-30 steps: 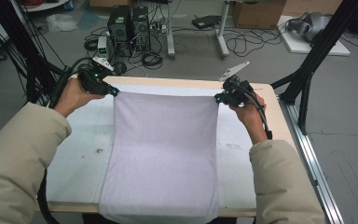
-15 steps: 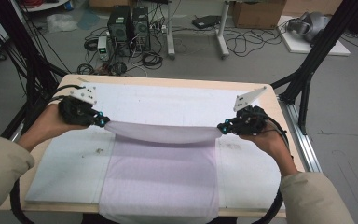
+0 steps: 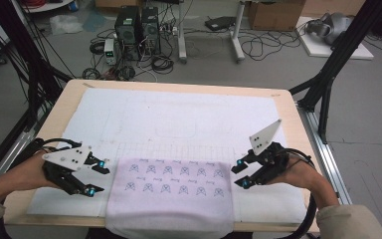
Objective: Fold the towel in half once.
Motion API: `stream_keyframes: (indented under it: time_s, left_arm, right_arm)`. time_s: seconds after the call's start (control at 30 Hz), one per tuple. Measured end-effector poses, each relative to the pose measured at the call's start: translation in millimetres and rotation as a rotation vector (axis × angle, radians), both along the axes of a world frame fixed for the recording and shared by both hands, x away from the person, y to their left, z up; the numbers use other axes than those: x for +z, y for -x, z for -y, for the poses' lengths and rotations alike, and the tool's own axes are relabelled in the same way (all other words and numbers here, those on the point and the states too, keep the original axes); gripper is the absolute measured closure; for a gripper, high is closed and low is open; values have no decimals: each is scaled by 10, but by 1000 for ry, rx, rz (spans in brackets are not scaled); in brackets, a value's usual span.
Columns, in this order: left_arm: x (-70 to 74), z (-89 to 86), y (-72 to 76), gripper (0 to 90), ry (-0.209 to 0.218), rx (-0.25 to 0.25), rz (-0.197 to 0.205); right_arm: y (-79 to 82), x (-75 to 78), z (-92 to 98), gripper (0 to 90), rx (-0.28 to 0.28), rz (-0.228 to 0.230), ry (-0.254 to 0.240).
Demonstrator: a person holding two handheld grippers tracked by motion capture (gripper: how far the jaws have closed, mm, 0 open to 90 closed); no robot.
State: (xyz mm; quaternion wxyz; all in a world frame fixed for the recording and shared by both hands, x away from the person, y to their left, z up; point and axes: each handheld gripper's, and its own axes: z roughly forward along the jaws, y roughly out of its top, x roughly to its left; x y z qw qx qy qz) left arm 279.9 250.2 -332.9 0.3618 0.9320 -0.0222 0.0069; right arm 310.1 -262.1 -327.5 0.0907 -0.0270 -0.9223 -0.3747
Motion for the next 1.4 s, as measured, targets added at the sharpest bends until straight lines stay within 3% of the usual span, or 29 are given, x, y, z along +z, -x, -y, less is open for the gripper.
stream_keyframes:
  time_s: [0.1, 0.23, 0.33, 0.53, 0.67, 0.8, 0.9, 1.0, 1.1, 1.2, 1.3, 1.4]
  left_arm:
    - [-71, 17, -159, 451, -15, 108, 8]
    - [-236, 88, -422, 468, -83, 278, -10]
    - [-343, 149, -557, 462, -94, 334, -35]
    - [-497, 233, -755, 452, -157, 387, -83]
    - [-602, 266, -857, 469, -209, 414, -122]
    - [-670, 291, -958, 496, -218, 450, -193]
    - [-725, 355, -1009, 516, -244, 444, -226]
    - [-759, 444, -1021, 588, -274, 435, -244]
    - [-770, 509, -996, 742, -311, 448, -262]
    - [-767, 528, -981, 844, -327, 455, -251]
    - [-726, 561, -965, 861, -356, 471, -183]
    - [-658, 572, -974, 866, -344, 504, -124]
  right_arm:
    - [-122, -40, -30, 546, -91, 11, 28]
    - [-287, -185, -124, 549, -235, 15, 171]
    - [-379, -305, -210, 555, -284, 14, 260]
    - [-512, -501, -392, 564, -335, 12, 415]
    - [-578, -581, -503, 587, -326, 1, 460]
    - [-653, -664, -560, 609, -325, -1, 515]
    - [-693, -724, -578, 632, -314, -7, 553]
    - [-716, -775, -592, 695, -308, -25, 580]
    - [-741, -783, -590, 831, -321, -40, 583]
    - [-730, -772, -606, 862, -335, -36, 591]
    - [-698, -744, -643, 872, -332, 41, 621]
    - [-686, -685, -646, 876, -365, 91, 612]
